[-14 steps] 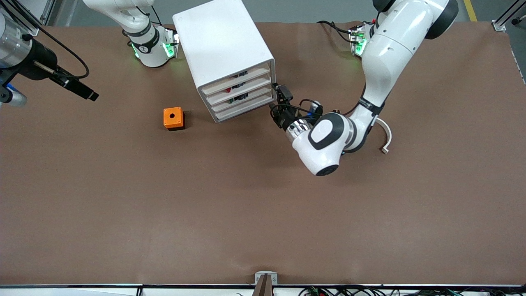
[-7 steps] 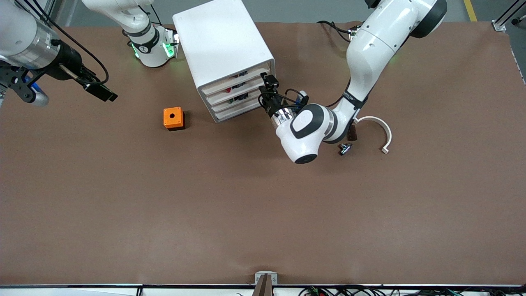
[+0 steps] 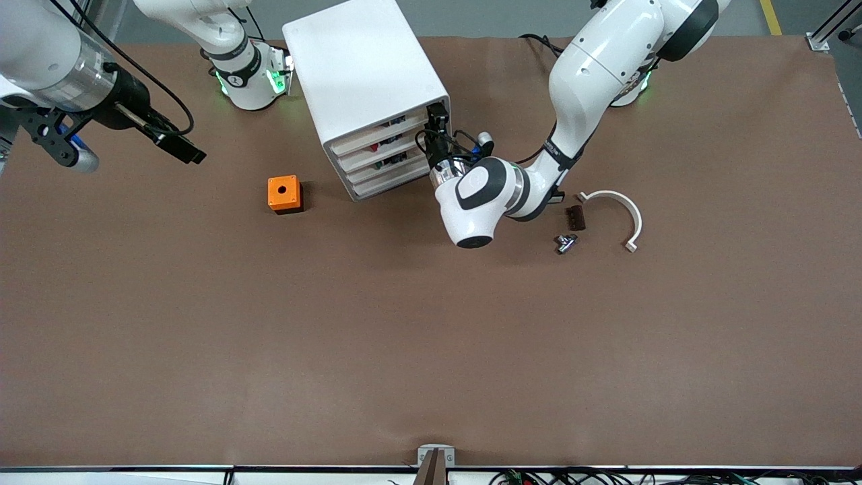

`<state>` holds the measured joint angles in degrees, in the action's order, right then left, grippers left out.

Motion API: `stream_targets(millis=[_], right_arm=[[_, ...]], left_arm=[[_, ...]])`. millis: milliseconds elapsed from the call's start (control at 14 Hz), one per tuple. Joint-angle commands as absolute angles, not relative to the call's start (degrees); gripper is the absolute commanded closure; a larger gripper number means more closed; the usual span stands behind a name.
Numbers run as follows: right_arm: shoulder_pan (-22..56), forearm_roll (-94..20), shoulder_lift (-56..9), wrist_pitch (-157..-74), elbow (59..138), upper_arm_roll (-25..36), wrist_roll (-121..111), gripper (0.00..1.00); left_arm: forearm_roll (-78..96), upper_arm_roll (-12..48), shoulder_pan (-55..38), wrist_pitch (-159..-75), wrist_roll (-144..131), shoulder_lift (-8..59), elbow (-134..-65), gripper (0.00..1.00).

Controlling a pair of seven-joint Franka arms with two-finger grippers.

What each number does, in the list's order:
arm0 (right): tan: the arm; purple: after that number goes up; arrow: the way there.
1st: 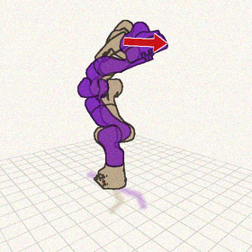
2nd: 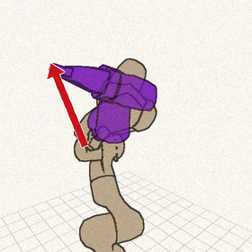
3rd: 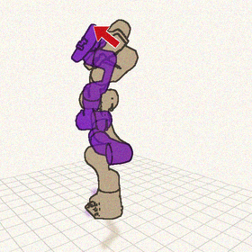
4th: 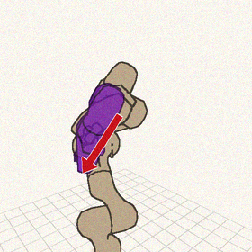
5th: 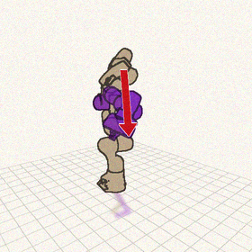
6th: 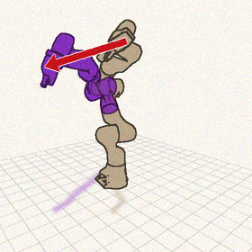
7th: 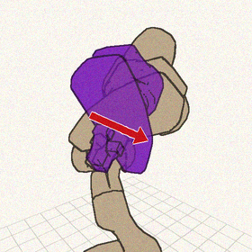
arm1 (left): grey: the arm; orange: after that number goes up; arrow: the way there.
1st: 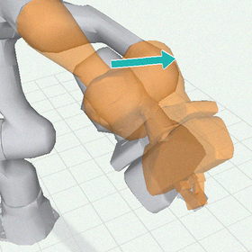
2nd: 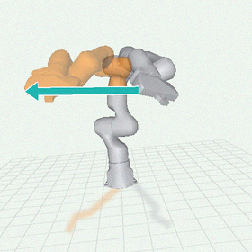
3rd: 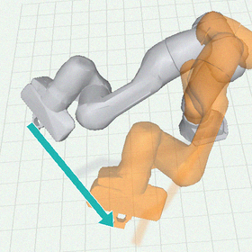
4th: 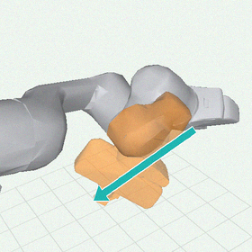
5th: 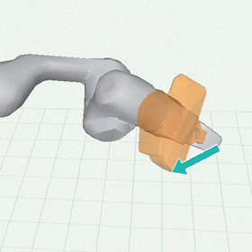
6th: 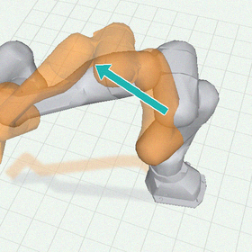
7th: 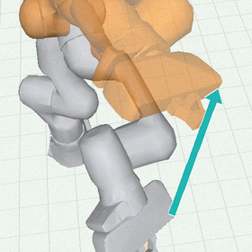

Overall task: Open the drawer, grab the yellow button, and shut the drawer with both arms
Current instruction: 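Grasp the drawer handle with the left gripper while the right gripper approaches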

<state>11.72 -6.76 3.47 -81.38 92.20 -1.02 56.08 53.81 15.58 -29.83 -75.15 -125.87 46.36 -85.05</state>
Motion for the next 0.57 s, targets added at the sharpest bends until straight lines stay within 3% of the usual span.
stream_targets(millis=[0, 214, 500], right_arm=[[13.18, -8.26, 2.55, -82.0, 91.32, -0.62, 60.19, 0.0], [15.29, -8.26, 1.5, -83.66, 91.32, -0.62, 64.59, 0.0], [19.15, -8.26, -0.87, -86.21, 90.62, -0.62, 71.26, 0.0]], left_arm=[[56.25, 16.0, -29.44, -74.18, -126.65, 45.97, -85.17, 0.81], [56.34, 16.0, -29.18, -74.18, -126.65, 45.97, -85.08, 0.93], [57.57, 15.56, -28.48, -74.35, -126.65, 45.97, -84.82, 0.93]])
